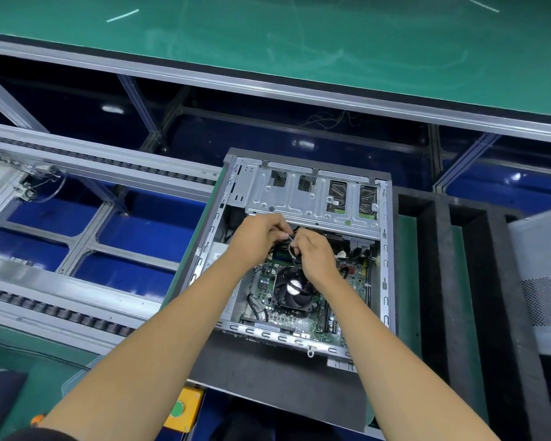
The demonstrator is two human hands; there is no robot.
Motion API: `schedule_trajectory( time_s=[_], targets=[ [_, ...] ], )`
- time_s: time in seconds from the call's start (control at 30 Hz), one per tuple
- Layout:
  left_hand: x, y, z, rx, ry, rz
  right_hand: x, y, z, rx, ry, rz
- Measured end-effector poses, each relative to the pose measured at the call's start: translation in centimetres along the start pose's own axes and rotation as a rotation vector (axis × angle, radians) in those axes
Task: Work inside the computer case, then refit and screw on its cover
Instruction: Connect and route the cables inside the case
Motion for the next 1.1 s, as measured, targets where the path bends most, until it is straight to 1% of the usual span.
schedule_trajectory(
  time_s=[0.13,0.43,0.8,0.97,1.1],
  targets=[
    [0.01,0.28,-0.02,-0.045,-0.005,0.03,0.04,-0.02,0.0,0.004,-0.008,0.004],
    [-0.02,0.24,-0.16,-0.022,0.006,0.022,0.3,-0.13,-0.08,0.02,-0.03,0.014],
    [-0.32,-0.35,-0.38,0.191,0.022,-0.039,0.52,-0.45,-0.18,0.018,-0.031,-0.028],
    [-0.21,-0.52,-0.71,0.226,0.059,-0.046,0.56,-0.37,-0.18,0.033,-0.035,-0.016],
    [-0.23,-0.12,-0.47,0.18,-0.01,-0.006,0.21,-0.43,-0.38,0.105,-0.008,0.035]
  ],
)
Point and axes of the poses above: each hand's wrist, its own x-axis towards the middle knuckle, its own z-axis out of the back of the hand, y = z × x, the point moved 7 cm from there along x, towards the middle knuckle, and after that the axes turned 11 degrees about -z, right-handed, at the moved point
